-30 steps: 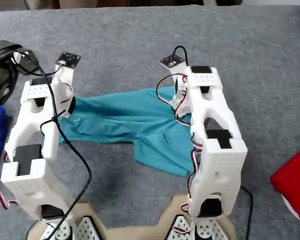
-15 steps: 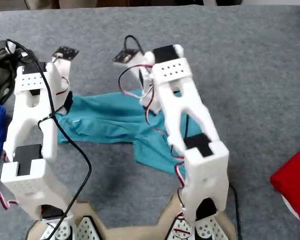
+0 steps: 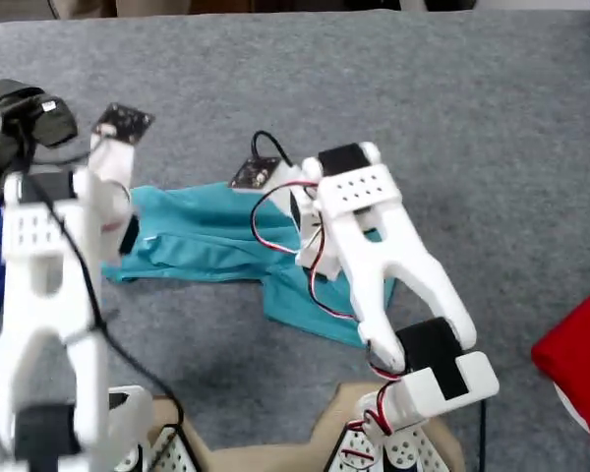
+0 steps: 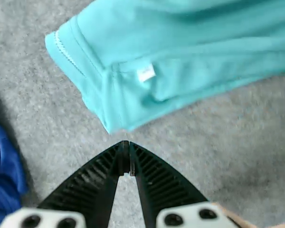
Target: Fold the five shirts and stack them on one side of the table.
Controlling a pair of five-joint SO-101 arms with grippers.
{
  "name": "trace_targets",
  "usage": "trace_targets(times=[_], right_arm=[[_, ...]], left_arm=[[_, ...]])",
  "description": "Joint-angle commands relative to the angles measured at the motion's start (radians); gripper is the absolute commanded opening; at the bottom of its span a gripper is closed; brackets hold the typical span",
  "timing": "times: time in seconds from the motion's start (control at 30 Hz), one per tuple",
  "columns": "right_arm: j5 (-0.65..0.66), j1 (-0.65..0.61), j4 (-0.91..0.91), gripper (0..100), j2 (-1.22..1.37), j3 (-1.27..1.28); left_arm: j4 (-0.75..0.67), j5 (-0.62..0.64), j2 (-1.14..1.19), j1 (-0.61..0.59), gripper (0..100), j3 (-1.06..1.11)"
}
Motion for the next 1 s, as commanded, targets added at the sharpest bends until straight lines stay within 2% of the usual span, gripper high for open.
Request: trace_targets(times=[0.0,0.27,0.4,0.73,0.8,0.9,0.97], right_arm=[[-0.041,0.015,-0.097,12.8,-0.058,0.059],[-0.137,-0.013,-0.204,12.9,0.054,0.071],[-0.166,-0.013,-0.213,12.9,0.128,0.019],[-0.167,-0.09,-0.212,12.5,0.213,-0.016],[-0.167,-0.094,-0.212,9.7,0.213,-0.015],[-0.167,-0.093,-0.212,0.3,0.213,-0.018],[-0.167,-0.091,-0.203,1.2,0.206,-0.015]], left_arm=[[0.008,-0.028,-0.239,0.009,2,0.144],[0.008,-0.04,-0.568,-0.11,2,0.376],[0.009,-0.104,-0.659,-0.167,2,0.454],[0.055,-0.115,-0.725,-0.18,2,0.543],[0.06,-0.115,-0.725,-0.183,2,0.546],[0.068,-0.115,-0.725,-0.186,2,0.546],[0.074,-0.115,-0.725,-0.186,2,0.545]])
